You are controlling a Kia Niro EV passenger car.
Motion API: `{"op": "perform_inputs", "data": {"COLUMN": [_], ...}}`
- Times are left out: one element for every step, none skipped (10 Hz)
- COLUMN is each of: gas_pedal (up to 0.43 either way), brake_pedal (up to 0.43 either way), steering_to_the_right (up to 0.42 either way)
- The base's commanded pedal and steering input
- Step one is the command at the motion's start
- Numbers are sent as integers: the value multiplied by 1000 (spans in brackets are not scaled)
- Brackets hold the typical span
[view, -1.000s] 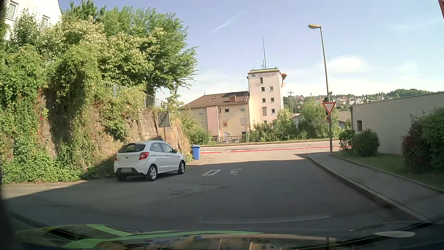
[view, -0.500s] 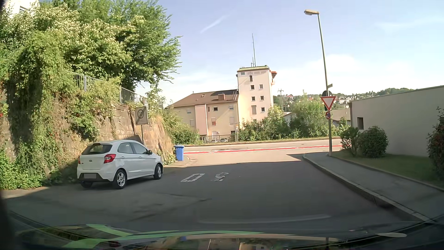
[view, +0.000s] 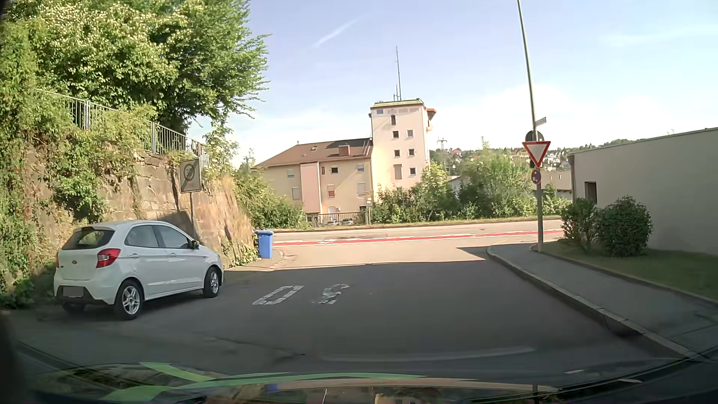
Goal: Follow the waypoints while adhering to traffic rules and regulations
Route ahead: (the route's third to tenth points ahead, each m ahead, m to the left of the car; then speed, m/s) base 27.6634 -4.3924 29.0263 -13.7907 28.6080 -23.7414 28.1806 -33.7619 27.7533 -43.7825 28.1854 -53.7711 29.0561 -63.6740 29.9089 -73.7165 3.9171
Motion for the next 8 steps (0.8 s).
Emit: {"op": "perform_inputs", "data": {"gas_pedal": [0,0,0,0,0,0,0,0], "brake_pedal": [159,152,152,159,165,171,165,165], "steering_to_the_right": [52,52,48,45,43,41,39,35]}}
